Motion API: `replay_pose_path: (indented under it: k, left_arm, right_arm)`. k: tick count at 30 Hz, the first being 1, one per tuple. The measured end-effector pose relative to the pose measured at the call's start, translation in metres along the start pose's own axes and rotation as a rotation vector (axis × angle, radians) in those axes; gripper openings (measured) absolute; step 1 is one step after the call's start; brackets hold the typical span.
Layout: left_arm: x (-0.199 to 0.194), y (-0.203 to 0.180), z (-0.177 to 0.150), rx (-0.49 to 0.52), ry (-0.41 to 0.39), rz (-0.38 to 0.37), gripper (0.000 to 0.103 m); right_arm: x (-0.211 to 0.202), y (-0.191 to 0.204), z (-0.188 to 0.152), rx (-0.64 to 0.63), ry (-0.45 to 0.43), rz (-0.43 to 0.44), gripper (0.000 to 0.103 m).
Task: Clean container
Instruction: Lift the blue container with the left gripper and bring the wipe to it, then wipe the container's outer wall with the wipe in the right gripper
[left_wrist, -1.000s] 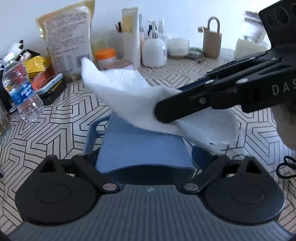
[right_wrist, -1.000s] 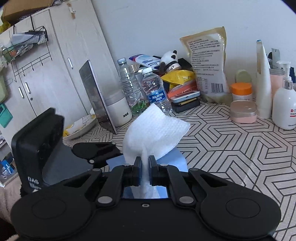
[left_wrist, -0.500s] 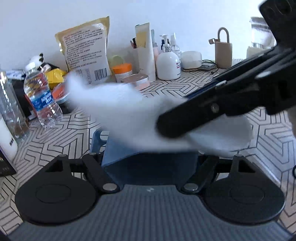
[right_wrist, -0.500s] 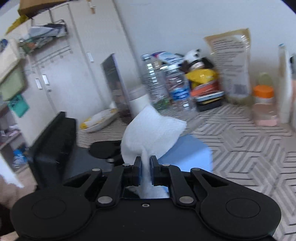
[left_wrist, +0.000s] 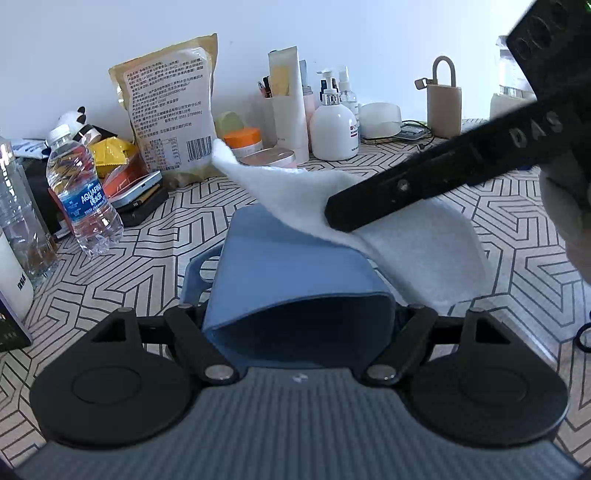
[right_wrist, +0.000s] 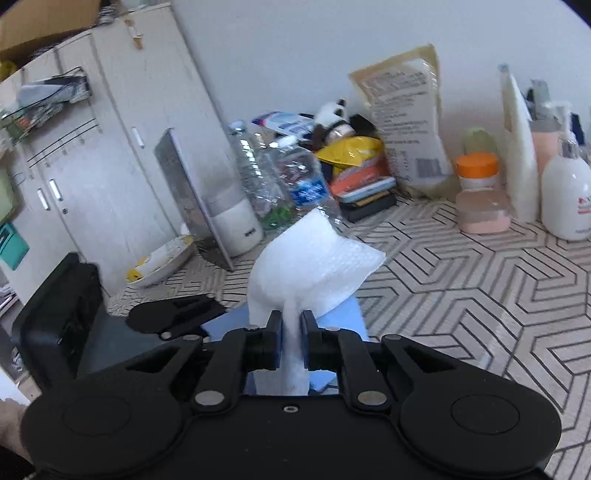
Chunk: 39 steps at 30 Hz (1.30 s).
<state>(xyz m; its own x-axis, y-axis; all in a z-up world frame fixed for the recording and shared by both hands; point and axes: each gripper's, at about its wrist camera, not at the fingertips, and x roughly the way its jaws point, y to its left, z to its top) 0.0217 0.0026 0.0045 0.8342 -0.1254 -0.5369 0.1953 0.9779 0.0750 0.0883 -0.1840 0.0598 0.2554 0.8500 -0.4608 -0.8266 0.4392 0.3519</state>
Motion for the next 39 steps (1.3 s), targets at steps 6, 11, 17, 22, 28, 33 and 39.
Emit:
replay_pose_path:
  k: [6, 11, 17, 22, 28, 33, 39]
  left_arm:
    - [-0.002, -0.002, -0.003, 0.008, -0.001, 0.008, 0.078]
    - [-0.003, -0.004, -0.003, 0.02, -0.003, 0.006, 0.078]
    - [-0.003, -0.004, -0.004, 0.022, -0.002, 0.009, 0.078]
    - [-0.003, -0.004, -0.004, 0.022, -0.002, 0.008, 0.078]
    - [-0.004, -0.003, -0.004, 0.02, -0.002, 0.006, 0.078]
    - [-0.004, -0.002, -0.004, 0.013, -0.001, 0.006, 0.078]
    - [-0.003, 0.003, -0.003, -0.012, 0.001, 0.004, 0.078]
  right_arm:
    - [-0.003, 0.019, -0.004, -0.073, 0.006, 0.069, 0.014]
    - [0.002, 0.035, -0.006, -0.126, 0.032, 0.147, 0.013]
    - [-0.004, 0.02, -0.002, -0.072, 0.018, 0.057, 0.011]
    - [-0.007, -0.001, -0.002, 0.003, 0.02, 0.011, 0.018]
    - [-0.009, -0.004, -0.003, 0.018, 0.022, -0.013, 0.021]
    - [0.002, -0.001, -0.007, -0.019, 0.08, -0.122, 0.021]
    - [0.01, 0.004, -0.01, -0.053, 0.109, -0.125, 0.018]
